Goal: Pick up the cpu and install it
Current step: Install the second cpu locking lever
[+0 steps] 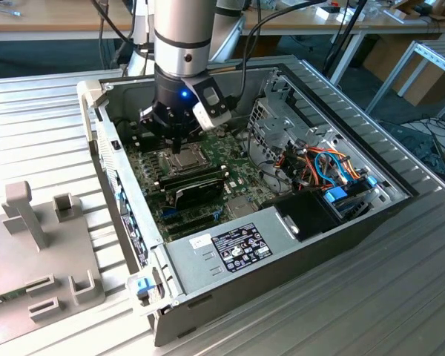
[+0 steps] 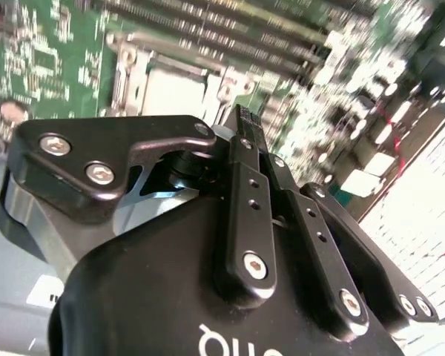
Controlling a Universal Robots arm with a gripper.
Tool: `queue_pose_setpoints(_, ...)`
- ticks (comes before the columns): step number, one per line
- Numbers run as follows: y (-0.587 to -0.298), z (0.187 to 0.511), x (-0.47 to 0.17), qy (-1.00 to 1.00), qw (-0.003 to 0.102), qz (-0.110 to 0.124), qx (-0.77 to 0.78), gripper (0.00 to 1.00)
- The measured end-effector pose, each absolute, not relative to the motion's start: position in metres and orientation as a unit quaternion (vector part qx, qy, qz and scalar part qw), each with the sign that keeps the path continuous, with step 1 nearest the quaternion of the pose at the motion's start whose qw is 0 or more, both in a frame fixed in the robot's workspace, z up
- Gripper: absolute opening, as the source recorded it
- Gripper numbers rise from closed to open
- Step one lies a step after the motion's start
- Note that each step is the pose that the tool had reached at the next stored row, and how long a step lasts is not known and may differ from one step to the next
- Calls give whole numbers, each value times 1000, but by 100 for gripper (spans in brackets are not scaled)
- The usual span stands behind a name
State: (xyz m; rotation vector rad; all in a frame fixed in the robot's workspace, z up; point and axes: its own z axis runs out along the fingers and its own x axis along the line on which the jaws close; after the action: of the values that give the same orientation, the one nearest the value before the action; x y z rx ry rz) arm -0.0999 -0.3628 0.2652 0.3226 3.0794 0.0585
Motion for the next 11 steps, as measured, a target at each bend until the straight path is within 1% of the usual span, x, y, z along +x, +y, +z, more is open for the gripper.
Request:
queue_pose_setpoints(1,-363,265,-100,994,22,23,104,11)
queue_pose_setpoints(11,-363,266,-70,994,22,23,104,11)
